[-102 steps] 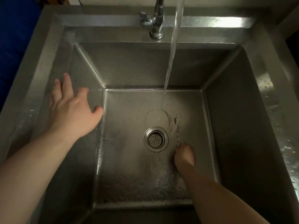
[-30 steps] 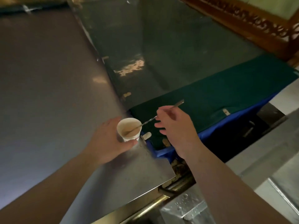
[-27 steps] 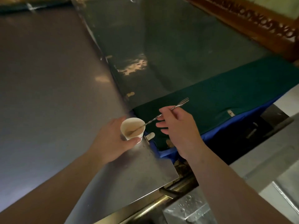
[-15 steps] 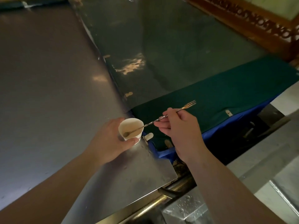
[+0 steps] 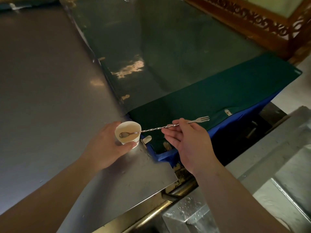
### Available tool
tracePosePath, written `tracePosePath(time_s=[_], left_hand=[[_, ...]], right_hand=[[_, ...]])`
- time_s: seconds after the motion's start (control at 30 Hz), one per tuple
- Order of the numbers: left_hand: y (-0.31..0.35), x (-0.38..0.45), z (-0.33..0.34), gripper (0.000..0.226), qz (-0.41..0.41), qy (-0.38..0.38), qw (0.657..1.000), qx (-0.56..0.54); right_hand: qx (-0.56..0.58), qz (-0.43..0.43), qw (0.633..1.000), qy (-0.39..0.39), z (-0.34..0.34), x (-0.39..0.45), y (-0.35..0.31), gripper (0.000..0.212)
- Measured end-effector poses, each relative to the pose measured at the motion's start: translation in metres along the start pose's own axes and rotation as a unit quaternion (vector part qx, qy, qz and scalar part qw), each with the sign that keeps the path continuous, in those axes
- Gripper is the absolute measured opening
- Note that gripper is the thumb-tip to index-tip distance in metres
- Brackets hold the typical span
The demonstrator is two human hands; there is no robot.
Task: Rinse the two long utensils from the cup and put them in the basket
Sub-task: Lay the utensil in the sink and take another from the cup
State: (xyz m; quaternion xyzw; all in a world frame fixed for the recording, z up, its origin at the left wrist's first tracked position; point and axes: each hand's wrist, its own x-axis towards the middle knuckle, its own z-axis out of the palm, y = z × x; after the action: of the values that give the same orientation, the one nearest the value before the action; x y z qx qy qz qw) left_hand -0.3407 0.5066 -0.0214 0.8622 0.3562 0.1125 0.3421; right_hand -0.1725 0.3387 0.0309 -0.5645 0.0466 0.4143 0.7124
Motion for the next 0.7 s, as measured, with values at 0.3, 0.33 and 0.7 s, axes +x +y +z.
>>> tracePosePath(time_s=[0.3,0.33,0.7], left_hand=[[0.028,-0.012,-0.007,0.104,-0.026,0.092,0.995,0.018],[0.038,-0.014,-0.007,0.097,-0.005,0.112,0.994,-0.006],[0.210,-0.020,0.104,0.024,0.020,-0.052,0.965,-0.256]], right_hand=[[0.097,-0.039,0.995,-0.002,-0.034,-0.017,-0.018,0.024],[0.114,-0.048,0.992,0.003,-0.041,-0.021,-0.023,0.024],[0.188,-0.180,0.957,0.128,-0.199,-0.085,-0.067,0.017]])
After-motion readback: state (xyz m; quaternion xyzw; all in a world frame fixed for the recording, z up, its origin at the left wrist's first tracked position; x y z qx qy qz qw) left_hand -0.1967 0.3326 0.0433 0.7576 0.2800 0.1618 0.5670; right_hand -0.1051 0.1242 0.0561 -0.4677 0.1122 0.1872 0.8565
